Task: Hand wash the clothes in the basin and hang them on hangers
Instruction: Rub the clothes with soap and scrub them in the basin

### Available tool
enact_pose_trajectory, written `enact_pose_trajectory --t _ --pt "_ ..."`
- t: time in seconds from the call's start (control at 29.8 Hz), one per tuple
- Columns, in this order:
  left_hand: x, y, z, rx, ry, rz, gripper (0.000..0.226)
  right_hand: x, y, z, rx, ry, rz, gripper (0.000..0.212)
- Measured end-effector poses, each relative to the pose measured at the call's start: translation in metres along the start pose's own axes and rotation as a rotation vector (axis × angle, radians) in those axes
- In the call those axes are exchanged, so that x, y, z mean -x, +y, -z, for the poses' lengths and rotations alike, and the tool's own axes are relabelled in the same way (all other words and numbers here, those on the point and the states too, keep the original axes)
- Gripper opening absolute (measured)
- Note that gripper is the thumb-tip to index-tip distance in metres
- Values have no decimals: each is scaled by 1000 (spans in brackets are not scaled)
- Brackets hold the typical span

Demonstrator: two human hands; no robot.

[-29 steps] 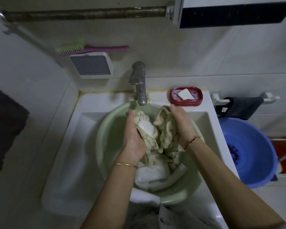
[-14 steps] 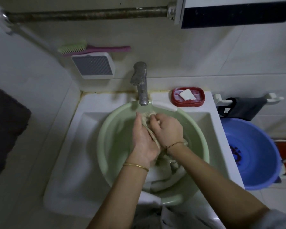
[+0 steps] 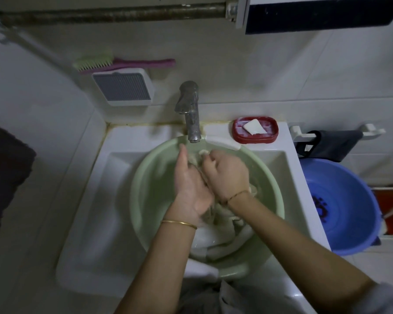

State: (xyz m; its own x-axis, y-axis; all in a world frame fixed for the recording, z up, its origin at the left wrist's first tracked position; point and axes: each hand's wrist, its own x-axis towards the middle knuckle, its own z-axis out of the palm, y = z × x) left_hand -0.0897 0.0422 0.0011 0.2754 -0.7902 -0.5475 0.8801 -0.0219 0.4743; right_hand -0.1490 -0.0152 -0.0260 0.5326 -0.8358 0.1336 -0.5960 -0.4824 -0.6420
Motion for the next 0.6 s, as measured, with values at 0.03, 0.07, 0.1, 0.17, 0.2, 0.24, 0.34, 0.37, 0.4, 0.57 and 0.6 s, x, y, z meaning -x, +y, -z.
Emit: enact_pose_trajectory --t 0.03,0.07,0.1,0.17,0.2,0.24,0.34,0.37,0.4,0.57,0.6 --pt "-2 2 1 -15 22 -3 77 11 -5 -3 5 -18 55 35" --pt "-3 2 2 -34 32 -10 76 12 -7 -1 17 -27 52 35" --pt "-4 0 1 -49 26 -17 75 2 -3 0 24 -25 -7 34" --pt "-3 -5 -2 -43 -4 -1 75 -22 4 7 -1 4 -190 33" --pt "-2 -6 -2 -26 -19 10 76 -23 4 8 5 22 -205 33" --pt "-1 -3 -1 -15 -23 14 77 -17 2 8 10 22 -166 32" --pt "-3 4 4 -16 16 21 79 16 -8 -2 30 0 53 32" --pt "-3 3 5 -28 22 17 78 14 -7 -1 40 -6 46 32" --pt "-3 0 3 -35 12 15 78 1 -3 2 40 -8 -26 31" --pt "-2 0 2 0 -41 28 84 -6 3 6 12 49 -94 33" --pt "-4 3 4 -15 -15 28 84 10 -3 2 7 34 1 35"
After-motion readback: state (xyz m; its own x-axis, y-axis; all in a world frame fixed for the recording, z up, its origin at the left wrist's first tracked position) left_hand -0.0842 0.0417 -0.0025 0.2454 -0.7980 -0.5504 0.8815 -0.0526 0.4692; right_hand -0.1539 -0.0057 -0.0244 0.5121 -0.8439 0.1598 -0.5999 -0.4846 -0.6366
